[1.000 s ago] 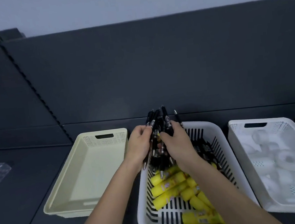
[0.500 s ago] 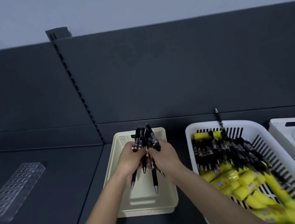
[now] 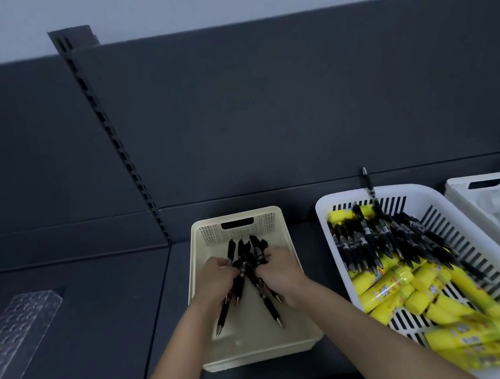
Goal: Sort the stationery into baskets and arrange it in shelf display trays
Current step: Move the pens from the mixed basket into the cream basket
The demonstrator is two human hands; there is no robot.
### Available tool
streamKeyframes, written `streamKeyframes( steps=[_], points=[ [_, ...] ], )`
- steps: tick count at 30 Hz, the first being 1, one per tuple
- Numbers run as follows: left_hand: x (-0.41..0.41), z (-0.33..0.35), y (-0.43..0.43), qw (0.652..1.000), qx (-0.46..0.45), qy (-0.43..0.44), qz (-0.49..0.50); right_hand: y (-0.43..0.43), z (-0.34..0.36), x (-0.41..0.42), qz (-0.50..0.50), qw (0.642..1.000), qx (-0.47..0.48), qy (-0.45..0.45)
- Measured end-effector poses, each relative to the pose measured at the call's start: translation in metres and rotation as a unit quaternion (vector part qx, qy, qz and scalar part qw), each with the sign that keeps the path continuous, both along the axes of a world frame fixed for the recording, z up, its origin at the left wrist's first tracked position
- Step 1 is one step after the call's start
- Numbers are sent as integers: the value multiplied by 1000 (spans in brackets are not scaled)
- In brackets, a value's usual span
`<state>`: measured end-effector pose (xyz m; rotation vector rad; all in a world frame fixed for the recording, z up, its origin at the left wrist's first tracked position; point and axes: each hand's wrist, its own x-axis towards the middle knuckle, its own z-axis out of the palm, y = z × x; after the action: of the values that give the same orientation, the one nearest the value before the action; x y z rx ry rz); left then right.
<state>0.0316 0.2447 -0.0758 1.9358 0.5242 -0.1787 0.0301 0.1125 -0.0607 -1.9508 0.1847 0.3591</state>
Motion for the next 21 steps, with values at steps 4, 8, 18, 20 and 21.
streamKeyframes(
  steps=[4,8,18,20,21],
  points=[
    [1,10,-3,996,69,-40,-31,-13,13,-1,68,993,-71,-63],
    [7,26,-21,983,128,-112,-66,-36,32,-1,70,986,-93,-119],
    [13,51,-108,962,109,-195,-159,-159,61,11,-22,963,-206,-169],
    [17,54,-129,954,113,-209,-182,-179,59,13,-38,958,-224,-173],
    [20,56,-139,952,112,-209,-194,-187,58,14,-41,955,-234,-177]
  ],
)
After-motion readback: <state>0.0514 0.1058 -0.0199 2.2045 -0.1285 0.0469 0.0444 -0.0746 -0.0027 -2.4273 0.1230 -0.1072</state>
